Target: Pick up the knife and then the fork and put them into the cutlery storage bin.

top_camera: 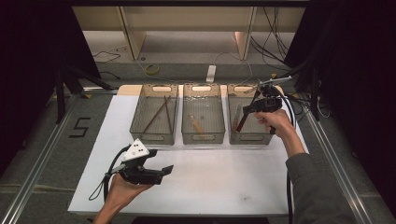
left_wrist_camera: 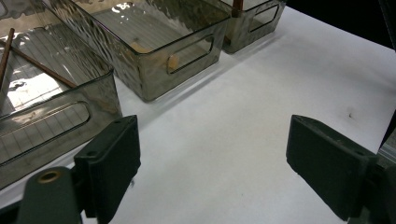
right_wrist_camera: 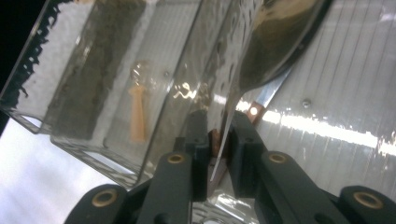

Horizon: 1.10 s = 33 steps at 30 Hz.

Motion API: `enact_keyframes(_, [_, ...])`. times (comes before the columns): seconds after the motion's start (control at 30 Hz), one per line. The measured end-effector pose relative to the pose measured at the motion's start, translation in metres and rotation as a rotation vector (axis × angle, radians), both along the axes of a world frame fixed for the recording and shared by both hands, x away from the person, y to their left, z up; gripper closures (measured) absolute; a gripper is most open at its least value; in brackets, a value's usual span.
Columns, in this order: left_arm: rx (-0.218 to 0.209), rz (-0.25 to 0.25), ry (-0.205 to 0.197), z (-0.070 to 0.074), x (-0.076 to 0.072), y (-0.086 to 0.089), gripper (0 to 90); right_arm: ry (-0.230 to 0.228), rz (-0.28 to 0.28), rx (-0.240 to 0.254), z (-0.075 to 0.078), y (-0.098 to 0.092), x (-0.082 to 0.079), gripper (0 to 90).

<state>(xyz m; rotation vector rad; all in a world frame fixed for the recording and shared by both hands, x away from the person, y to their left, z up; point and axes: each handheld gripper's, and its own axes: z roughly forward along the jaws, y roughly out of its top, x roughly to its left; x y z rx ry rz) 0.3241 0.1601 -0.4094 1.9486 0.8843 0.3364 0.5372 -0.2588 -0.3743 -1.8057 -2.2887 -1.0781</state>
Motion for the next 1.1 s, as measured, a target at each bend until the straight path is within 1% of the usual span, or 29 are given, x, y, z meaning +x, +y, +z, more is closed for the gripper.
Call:
enact_keyframes(0.13, [0.008,-0.001,-0.001,0.000,0.000,0.000,17.2,0.011,0.010,-0.012,-0.005,0.001,0.001,80.1])
enact_keyframes(0.43, [0.013,-0.005,-0.002,0.000,-0.001,-0.001,17.2,0.033,0.004,-0.030,-0.015,0.003,0.003,80.0])
enact_keyframes(0.6, [0.011,-0.003,-0.004,0.000,-0.001,-0.002,17.2,0.038,-0.001,-0.034,-0.021,0.005,0.004,79.7])
enact_keyframes(0.73, [0.016,-0.005,-0.003,0.000,-0.001,-0.002,17.2,0.038,0.002,-0.050,-0.023,0.007,0.005,78.8])
enact_keyframes(0.77, [0.017,-0.007,-0.004,0.000,-0.001,-0.002,17.2,0.042,-0.001,-0.051,-0.023,0.007,0.005,76.6])
enact_keyframes(0.83, [0.017,-0.008,-0.005,0.000,-0.001,-0.002,17.2,0.046,-0.007,-0.043,-0.023,0.008,0.006,62.0])
enact_keyframes(0.87, [0.018,-0.008,-0.006,0.000,-0.001,-0.002,17.2,0.035,-0.010,-0.055,-0.023,0.009,0.006,55.4])
enact_keyframes(0.9, [0.018,-0.006,-0.006,0.000,-0.001,-0.002,17.2,0.025,-0.017,-0.074,-0.022,0.010,0.006,47.8])
enact_keyframes(0.93, [0.019,-0.008,-0.006,0.000,-0.001,-0.002,17.2,0.010,-0.035,-0.119,-0.020,0.011,0.006,42.2])
enact_keyframes(0.97, [0.019,-0.008,-0.005,0.000,-0.001,-0.002,17.2,-0.013,-0.042,-0.160,-0.019,0.012,0.005,42.2])
enact_keyframes(1.0, [0.020,-0.008,-0.005,0.000,-0.001,-0.002,17.2,-0.015,-0.048,-0.152,-0.018,0.011,0.004,41.8])
enact_keyframes(1.03, [0.020,-0.008,-0.005,0.000,-0.001,-0.002,17.2,-0.010,-0.046,-0.121,-0.018,0.009,0.004,41.3])
enact_keyframes(1.07, [0.020,-0.009,-0.006,0.000,-0.001,-0.002,17.2,-0.016,-0.051,-0.110,-0.016,0.007,0.004,40.7])
enact_keyframes(1.1, [0.020,-0.009,-0.006,0.000,-0.001,-0.003,17.2,-0.028,-0.053,-0.114,-0.014,0.007,0.003,40.6])
